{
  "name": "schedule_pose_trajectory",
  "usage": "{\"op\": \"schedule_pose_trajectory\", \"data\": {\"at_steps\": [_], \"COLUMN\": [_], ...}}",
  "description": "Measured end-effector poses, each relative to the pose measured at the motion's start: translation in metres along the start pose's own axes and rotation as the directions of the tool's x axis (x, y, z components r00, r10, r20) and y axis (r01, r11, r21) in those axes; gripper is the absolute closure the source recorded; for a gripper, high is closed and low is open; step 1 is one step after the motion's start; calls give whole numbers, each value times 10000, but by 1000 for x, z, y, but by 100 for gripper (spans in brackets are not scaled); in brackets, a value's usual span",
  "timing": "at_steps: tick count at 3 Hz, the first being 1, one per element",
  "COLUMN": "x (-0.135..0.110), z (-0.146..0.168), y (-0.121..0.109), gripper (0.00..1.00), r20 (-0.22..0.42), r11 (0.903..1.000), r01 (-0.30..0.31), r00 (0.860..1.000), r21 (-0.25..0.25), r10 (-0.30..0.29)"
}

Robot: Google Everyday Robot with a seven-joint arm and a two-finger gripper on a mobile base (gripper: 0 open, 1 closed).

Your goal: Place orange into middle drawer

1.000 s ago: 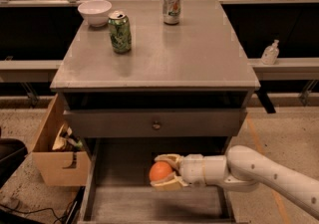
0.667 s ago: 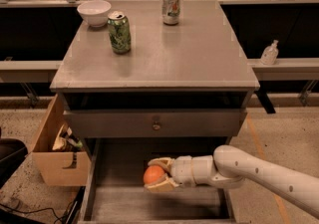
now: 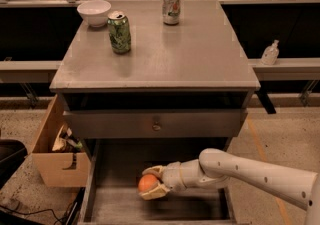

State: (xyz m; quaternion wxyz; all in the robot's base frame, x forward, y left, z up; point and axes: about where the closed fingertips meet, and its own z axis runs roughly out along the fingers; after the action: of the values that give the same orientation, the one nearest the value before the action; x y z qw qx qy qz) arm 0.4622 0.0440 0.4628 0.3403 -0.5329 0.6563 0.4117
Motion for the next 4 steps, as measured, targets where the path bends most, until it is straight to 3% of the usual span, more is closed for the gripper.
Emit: {"op": "schedule_pose_trajectory", "data": {"at_steps": [1, 4], "x": [31, 65], "z": [15, 33], "y": [2, 5], "gripper": [100, 99], "r20": [-334, -540], "r11": [9986, 9933], "r01": [-515, -1149], "r00": [9981, 9920], "r21": [-116, -138], "r10": [511, 1140]}}
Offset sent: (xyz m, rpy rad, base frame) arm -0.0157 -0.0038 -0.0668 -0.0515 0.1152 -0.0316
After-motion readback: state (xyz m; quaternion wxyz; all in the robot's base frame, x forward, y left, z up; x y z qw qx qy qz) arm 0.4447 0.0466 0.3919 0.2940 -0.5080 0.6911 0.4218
